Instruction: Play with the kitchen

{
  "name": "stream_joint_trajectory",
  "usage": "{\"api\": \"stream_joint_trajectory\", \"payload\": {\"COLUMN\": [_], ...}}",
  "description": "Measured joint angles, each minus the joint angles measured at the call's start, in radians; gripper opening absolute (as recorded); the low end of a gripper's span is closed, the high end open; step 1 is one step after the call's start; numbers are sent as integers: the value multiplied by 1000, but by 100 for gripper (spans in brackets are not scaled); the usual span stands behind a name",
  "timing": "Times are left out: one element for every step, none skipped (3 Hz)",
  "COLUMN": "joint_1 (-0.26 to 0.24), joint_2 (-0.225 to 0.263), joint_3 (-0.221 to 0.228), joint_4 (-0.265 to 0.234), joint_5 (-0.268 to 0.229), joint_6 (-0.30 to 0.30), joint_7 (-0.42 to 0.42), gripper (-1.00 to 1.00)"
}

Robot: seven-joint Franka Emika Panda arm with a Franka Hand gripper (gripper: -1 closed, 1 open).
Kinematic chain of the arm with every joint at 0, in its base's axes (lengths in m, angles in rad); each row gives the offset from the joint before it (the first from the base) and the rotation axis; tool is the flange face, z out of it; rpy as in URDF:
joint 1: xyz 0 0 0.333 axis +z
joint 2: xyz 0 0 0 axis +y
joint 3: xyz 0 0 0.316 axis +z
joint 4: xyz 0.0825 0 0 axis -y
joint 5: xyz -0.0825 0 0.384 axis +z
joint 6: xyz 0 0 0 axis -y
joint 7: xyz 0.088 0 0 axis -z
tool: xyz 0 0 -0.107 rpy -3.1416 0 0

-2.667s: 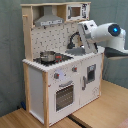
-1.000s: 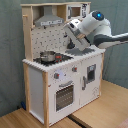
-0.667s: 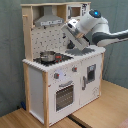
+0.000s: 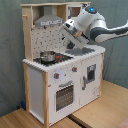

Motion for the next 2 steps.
{"api": "stream_joint_trajectory", "payload": {"joint_1": [-43,-99], "joint_2": [45,87], "joint_3": [50,104], "joint_4": [25,42], "joint_5": [0,0], "joint_6": [-48,-104], "joint_7": [-40,-87], "gripper": [100,100]}}
